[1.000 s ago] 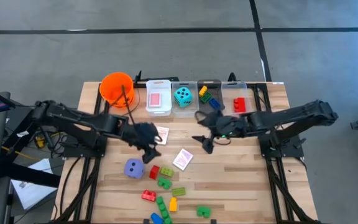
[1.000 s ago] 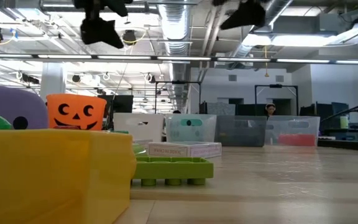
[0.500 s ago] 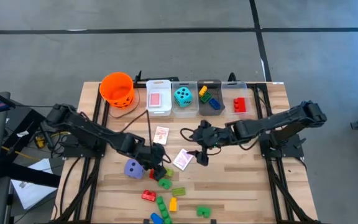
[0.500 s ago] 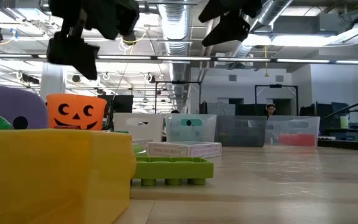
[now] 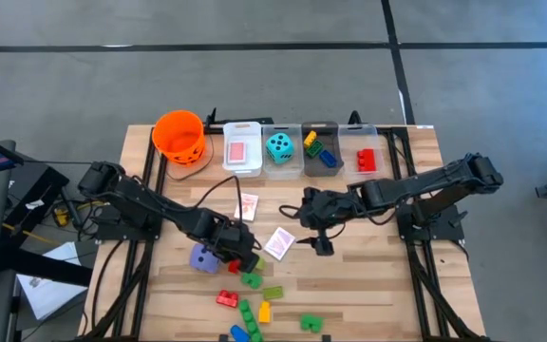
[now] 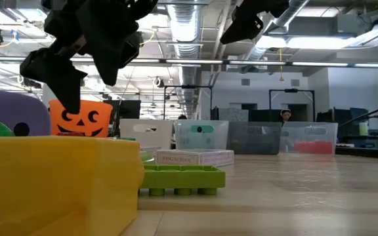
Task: Pick & Place Toys
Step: Put the small red game piece into the black bin
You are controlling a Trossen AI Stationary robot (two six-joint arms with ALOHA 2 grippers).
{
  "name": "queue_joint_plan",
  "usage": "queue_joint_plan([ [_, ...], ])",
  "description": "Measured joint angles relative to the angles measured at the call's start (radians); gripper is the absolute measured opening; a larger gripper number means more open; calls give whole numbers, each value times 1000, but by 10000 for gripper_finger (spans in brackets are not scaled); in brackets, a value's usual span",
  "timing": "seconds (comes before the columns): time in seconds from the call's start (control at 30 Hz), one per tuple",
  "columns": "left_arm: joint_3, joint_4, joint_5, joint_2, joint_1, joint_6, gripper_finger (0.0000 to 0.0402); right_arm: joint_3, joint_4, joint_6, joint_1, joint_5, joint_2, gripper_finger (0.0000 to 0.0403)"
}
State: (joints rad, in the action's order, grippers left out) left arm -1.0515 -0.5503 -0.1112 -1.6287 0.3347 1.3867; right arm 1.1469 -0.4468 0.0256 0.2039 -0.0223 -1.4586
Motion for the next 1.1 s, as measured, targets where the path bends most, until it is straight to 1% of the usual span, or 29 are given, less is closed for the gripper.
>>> queue_joint_plan([
  [0.2,0,-73,2,0,0,13,291,0,-10,-3,3,0,0,331],
  [0.6,0,-98,77,0,-3,2,291,0,22,43,-33,-2,0,331],
  [0.83,1,-114,59,-33,-3,-1,291,0,20,54,-56,-3,-2,331],
  [1.1,0,-93,59,-60,-3,2,291,0,18,57,-55,-3,-2,331],
])
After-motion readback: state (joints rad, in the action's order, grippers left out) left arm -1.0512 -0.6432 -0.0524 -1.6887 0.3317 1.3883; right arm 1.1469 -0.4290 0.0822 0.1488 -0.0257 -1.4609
